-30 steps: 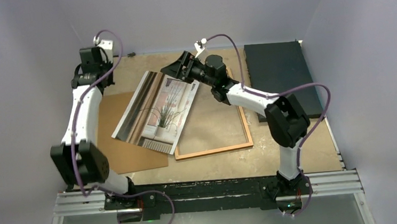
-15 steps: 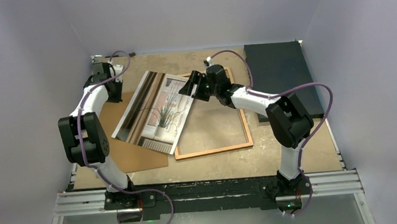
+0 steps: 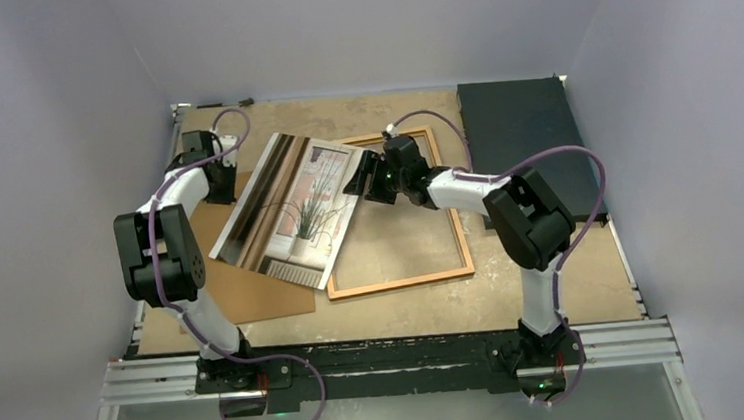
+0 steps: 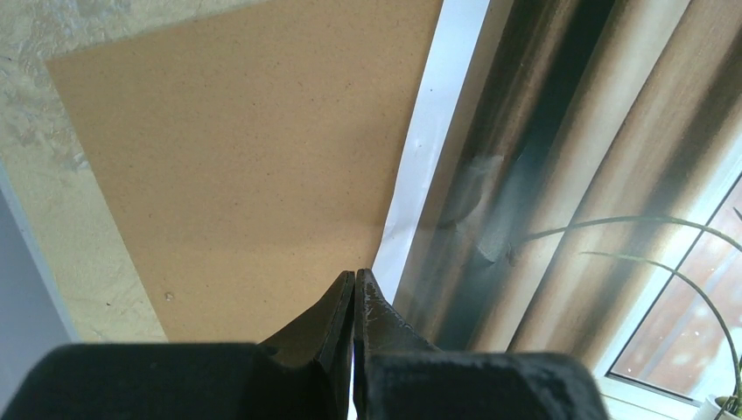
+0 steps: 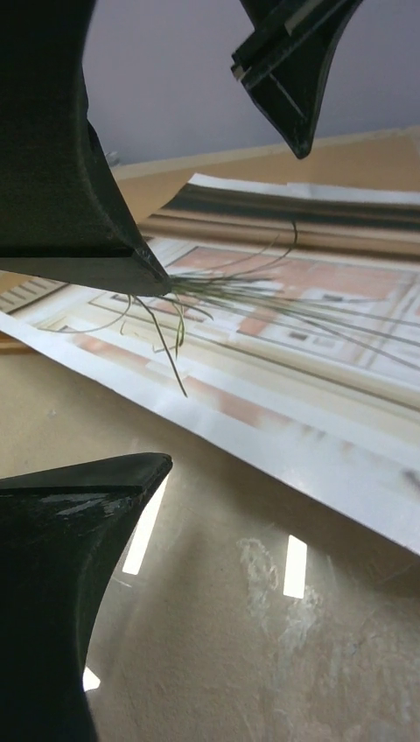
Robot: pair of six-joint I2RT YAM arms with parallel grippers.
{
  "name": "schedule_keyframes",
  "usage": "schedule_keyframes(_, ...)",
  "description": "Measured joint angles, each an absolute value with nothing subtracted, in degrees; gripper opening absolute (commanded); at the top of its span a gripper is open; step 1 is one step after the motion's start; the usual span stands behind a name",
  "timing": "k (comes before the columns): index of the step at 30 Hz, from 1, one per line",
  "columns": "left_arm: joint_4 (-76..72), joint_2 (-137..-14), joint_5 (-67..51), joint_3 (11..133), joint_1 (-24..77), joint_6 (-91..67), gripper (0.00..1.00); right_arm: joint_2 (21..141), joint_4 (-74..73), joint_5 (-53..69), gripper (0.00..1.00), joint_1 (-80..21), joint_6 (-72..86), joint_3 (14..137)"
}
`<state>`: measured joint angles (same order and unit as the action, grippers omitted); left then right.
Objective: Put the photo into the frame
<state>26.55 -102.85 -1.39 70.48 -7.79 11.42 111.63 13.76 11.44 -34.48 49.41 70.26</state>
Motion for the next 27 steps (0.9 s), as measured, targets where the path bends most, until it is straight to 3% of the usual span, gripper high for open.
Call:
schedule_keyframes(11, 23.8, -102.9, -1.5, 67.3, -7.7, 10.9, 0.0, 114.7, 13.9, 11.5, 0.62, -34.5, 49.4, 70.5)
schedule_keyframes(27, 23.2, -102.8, -1.5, 66.5, -7.0, 10.4, 0.0, 118.1, 17.2, 12.8, 0.44, -34.5, 52.0, 72.2)
